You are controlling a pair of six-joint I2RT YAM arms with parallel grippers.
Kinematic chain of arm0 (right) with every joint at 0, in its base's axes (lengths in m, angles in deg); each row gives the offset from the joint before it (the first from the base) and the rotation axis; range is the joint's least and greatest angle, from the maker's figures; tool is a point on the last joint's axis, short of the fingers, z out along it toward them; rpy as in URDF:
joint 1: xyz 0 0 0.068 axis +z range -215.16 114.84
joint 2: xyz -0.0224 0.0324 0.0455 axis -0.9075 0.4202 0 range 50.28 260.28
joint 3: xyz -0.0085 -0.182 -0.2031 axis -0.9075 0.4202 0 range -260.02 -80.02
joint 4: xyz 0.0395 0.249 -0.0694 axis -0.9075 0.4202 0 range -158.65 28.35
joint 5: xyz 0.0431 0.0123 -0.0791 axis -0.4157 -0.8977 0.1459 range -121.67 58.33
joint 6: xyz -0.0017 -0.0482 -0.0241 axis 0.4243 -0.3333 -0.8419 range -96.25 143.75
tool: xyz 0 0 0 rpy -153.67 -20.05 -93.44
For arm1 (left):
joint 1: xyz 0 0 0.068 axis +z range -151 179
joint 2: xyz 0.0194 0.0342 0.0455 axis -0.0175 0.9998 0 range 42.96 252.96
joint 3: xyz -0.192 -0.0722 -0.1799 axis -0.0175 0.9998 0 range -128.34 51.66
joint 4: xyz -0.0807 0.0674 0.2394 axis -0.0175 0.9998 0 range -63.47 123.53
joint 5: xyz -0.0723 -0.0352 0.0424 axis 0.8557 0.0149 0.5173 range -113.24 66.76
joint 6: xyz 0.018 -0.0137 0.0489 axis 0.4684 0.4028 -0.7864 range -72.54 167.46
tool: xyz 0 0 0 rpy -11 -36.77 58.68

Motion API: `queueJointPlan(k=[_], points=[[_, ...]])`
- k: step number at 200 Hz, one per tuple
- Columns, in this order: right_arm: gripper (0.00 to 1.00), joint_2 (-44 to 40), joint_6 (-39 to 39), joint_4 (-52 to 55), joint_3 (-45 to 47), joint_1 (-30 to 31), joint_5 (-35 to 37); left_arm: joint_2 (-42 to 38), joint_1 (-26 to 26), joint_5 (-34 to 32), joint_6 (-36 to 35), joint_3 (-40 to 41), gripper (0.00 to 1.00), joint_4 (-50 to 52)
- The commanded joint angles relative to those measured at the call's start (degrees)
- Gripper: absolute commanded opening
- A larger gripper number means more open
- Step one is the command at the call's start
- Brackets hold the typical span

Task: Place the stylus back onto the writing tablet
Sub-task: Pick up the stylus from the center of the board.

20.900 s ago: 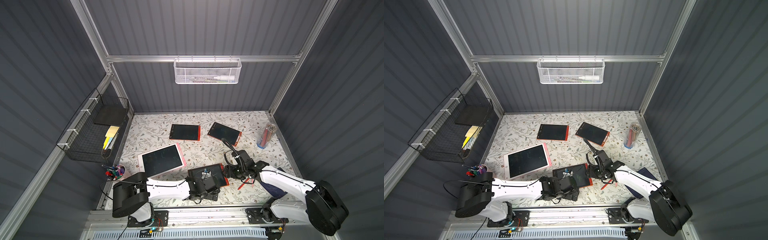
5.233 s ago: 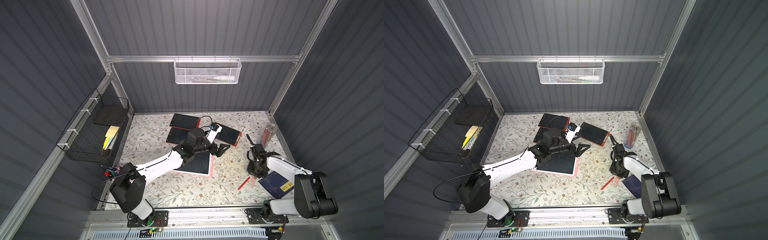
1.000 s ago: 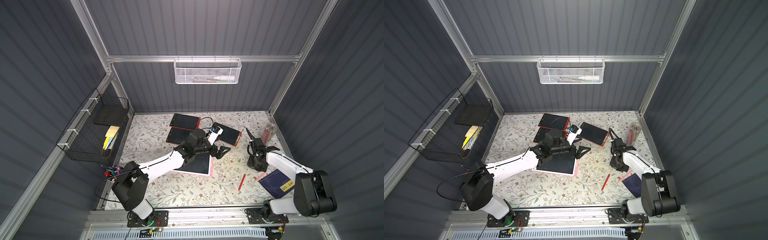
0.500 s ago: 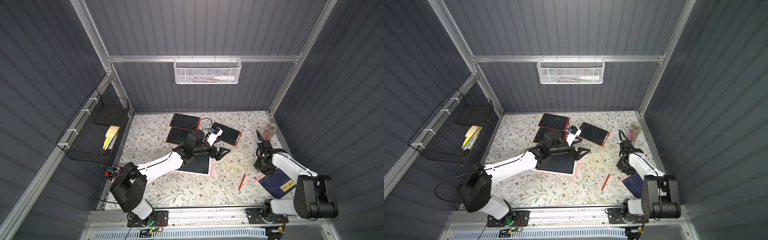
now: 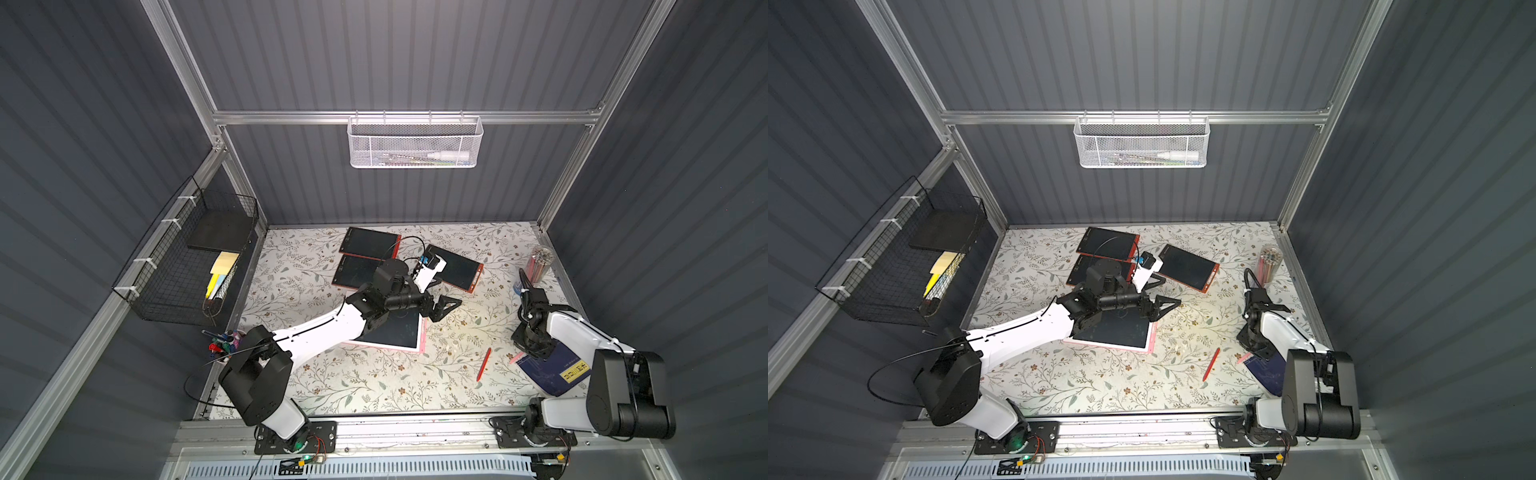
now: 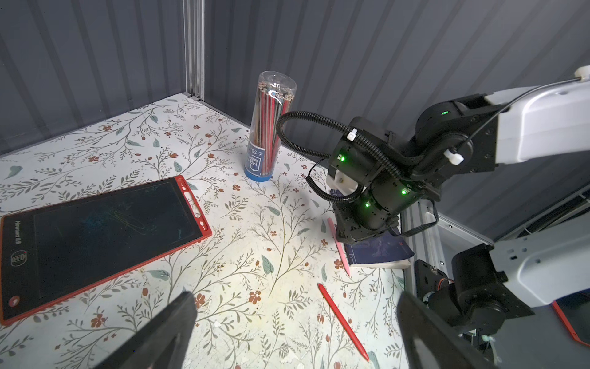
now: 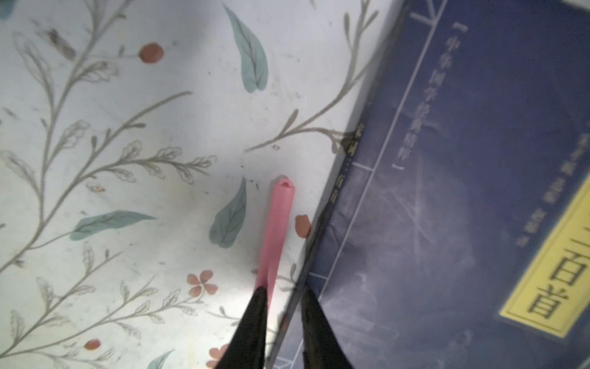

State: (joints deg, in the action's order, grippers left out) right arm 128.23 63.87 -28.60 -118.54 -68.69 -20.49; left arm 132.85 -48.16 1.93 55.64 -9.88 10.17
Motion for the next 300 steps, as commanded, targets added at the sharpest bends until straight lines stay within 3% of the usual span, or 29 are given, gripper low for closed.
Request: queueJointPlan(k=[1, 104, 181, 244, 300], points=[[0.22, 0.2, 1.78, -2.23, 1.41, -0.6, -1.57, -1.12, 0.23, 0.98, 0.31, 0.21, 0.99, -0.63], [0.19, 0.75, 2.91, -5.17, 2.6, -0.68, -3.41, -1.06, 0.22, 0.71, 0.25, 0.19, 0.99, -0.5], [0.16, 2.33, 2.3, -12.63, 3.71, 0.21, -10.59, -1.07, 0.24, 1.12, 0.25, 0.02, 0.99, -0.6], [0.16, 6.34, 1.73, -15.72, 1.26, 5.8, -9.75, -0.91, 0.22, 0.9, 0.25, 0.01, 0.99, -0.62], [0.17, 6.51, 1.19, -14.48, 0.99, 6.47, -7.7, -0.77, 0.22, 0.69, 0.4, 0.14, 0.99, -0.82]])
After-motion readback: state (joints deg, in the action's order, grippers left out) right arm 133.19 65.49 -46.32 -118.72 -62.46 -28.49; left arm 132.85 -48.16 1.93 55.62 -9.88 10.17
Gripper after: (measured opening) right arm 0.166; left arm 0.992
